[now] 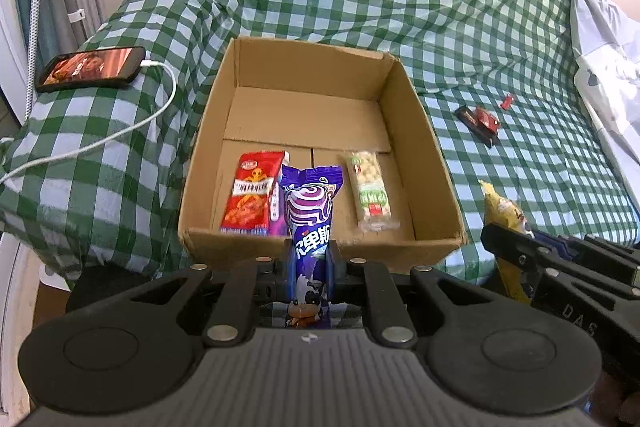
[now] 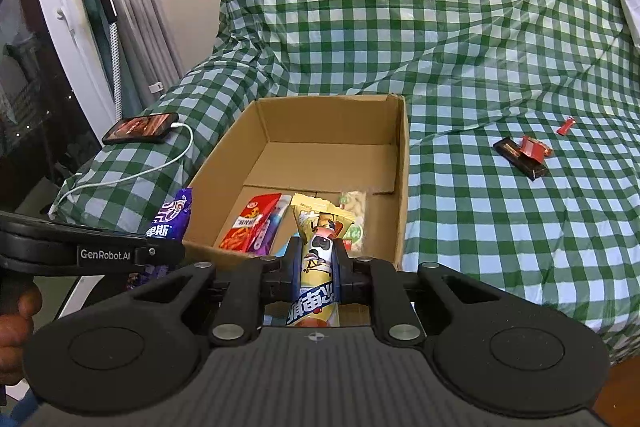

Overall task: Organize snacks
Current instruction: 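Carry both snacks over the box and open both tools to drop them inside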

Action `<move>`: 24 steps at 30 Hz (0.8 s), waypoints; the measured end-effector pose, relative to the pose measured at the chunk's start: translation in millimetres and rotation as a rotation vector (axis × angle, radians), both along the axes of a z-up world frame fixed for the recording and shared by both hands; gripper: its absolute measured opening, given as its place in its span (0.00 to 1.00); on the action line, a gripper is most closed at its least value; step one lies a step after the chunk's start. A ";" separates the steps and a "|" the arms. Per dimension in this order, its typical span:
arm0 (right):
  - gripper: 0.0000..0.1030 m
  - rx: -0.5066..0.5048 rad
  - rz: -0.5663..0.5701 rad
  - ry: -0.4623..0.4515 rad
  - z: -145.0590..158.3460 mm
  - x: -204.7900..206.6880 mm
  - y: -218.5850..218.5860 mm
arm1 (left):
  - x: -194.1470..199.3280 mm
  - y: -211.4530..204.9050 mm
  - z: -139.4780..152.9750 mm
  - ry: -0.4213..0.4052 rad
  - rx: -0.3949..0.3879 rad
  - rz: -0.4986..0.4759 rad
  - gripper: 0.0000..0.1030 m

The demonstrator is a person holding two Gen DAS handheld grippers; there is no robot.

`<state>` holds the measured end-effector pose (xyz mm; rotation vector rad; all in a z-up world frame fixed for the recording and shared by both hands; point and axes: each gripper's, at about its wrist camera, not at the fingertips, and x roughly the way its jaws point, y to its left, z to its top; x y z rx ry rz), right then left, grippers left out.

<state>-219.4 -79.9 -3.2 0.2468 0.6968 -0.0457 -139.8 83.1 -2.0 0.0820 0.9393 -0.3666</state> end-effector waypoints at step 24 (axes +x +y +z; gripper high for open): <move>0.15 0.011 0.015 0.073 -35.6 145.9 -18.7 | 154.6 -24.3 -46.7 0.089 0.033 0.026 0.14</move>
